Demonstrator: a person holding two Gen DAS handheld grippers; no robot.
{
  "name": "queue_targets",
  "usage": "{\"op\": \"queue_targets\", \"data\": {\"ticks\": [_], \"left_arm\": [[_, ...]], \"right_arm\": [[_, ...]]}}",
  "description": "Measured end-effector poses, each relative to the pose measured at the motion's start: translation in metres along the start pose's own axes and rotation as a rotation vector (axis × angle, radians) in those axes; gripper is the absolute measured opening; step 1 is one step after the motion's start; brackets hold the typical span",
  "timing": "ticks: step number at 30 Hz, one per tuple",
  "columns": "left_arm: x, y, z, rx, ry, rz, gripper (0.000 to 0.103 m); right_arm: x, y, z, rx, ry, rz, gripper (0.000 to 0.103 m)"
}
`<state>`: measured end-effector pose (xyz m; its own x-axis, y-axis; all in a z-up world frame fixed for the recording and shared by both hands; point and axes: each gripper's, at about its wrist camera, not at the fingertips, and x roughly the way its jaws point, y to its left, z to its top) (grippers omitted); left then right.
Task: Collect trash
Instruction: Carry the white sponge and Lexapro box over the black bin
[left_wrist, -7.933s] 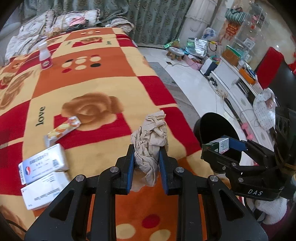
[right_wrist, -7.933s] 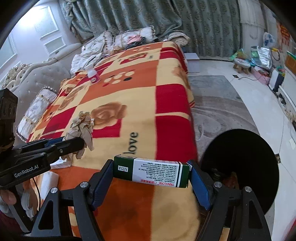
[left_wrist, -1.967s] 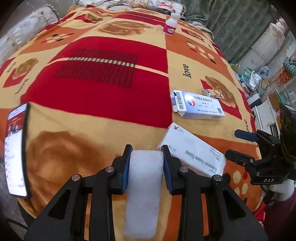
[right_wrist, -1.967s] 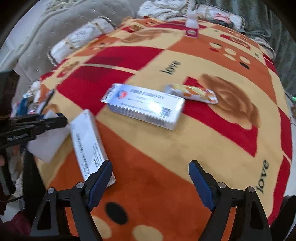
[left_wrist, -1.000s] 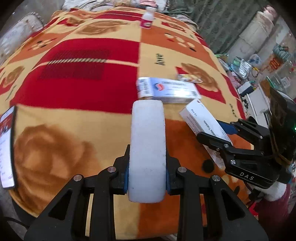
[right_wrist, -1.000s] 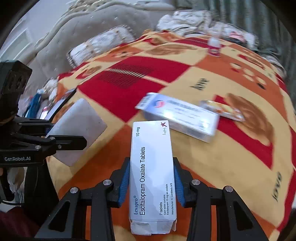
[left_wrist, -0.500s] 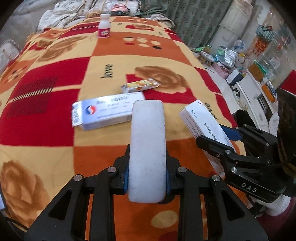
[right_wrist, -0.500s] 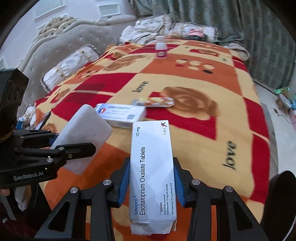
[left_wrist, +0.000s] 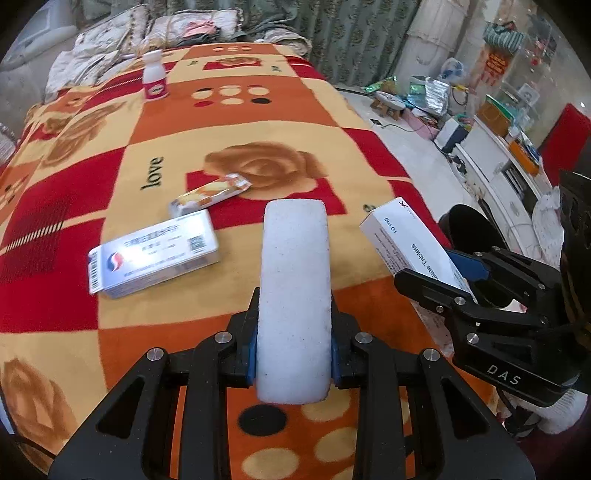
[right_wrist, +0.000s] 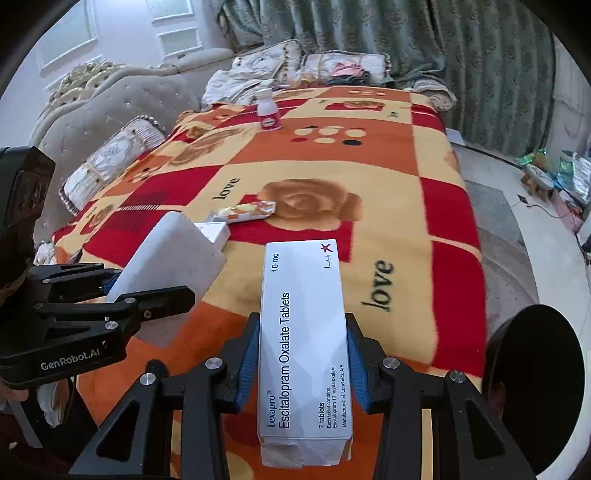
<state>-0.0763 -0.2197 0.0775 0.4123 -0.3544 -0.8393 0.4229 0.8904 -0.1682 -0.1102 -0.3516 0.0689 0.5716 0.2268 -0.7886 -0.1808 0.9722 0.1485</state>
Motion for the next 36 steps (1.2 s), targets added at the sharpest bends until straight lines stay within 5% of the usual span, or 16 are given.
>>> {"op": "queue_targets", "data": {"ticks": [36], "left_arm": [[0.036,-0.105,0.026,0.132,0.048,-0.165,0.026]], "right_arm": [[-0.051,-0.104,-0.034,0.196,-0.04,-0.14,0.041]]}}
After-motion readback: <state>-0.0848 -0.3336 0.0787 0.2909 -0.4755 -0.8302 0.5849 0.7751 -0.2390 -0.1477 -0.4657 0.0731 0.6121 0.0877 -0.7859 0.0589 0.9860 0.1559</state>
